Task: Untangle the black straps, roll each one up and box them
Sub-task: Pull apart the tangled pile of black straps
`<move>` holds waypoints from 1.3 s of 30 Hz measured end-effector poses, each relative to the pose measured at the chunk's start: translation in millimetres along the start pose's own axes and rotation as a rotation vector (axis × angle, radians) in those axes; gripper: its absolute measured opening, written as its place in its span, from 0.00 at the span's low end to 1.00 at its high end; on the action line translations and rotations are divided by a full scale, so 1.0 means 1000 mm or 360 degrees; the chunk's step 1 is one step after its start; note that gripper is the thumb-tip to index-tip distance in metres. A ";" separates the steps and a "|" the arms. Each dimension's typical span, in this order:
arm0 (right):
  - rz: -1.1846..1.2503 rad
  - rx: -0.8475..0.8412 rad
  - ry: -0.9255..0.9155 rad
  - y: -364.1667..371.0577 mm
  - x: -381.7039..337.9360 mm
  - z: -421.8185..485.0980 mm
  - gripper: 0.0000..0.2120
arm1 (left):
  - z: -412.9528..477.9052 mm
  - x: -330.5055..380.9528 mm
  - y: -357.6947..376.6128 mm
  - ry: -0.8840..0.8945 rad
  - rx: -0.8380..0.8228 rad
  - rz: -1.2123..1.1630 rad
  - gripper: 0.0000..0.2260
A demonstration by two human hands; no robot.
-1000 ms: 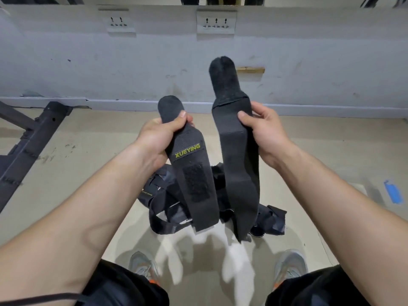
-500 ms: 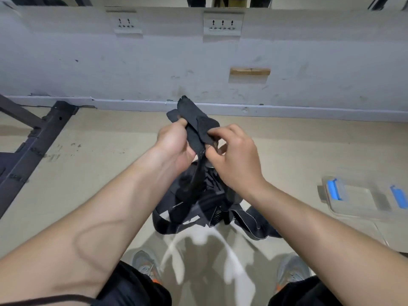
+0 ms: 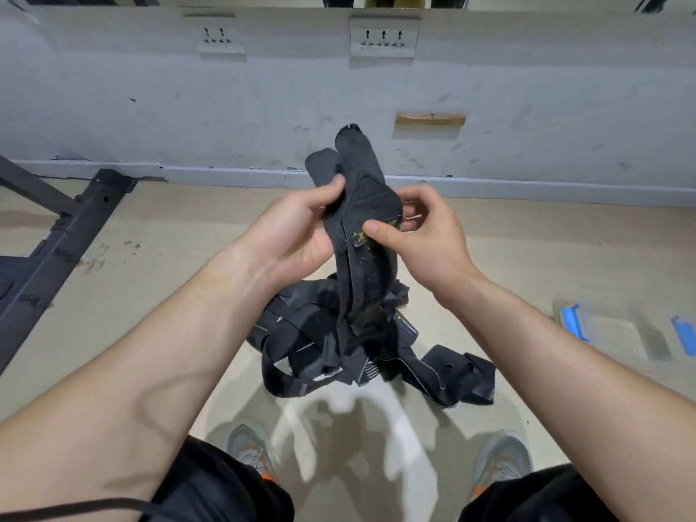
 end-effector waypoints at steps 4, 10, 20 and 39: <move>0.0123 0.0146 0.0047 -0.005 0.006 0.002 0.13 | 0.008 -0.003 -0.006 0.0157 0.0013 0.0079 0.16; 0.0118 0.0048 -0.0055 -0.018 -0.006 0.007 0.09 | 0.012 0.005 -0.019 0.0304 0.0269 0.0466 0.14; 0.0419 -0.0245 0.0048 -0.012 -0.020 0.002 0.07 | 0.010 -0.002 -0.010 0.0295 0.0222 0.0278 0.15; 0.0319 -0.0183 0.0284 -0.013 -0.011 0.007 0.05 | 0.009 -0.006 0.001 0.0262 0.0181 0.0446 0.09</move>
Point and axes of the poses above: each hand's wrist, its own z-axis towards the middle knuckle, its own y-axis out of the palm, x = y × z, the point moved 5 cm from there along z, towards the middle knuckle, and after that the axes turned 6 degrees about -x, right-handed, at the moved point
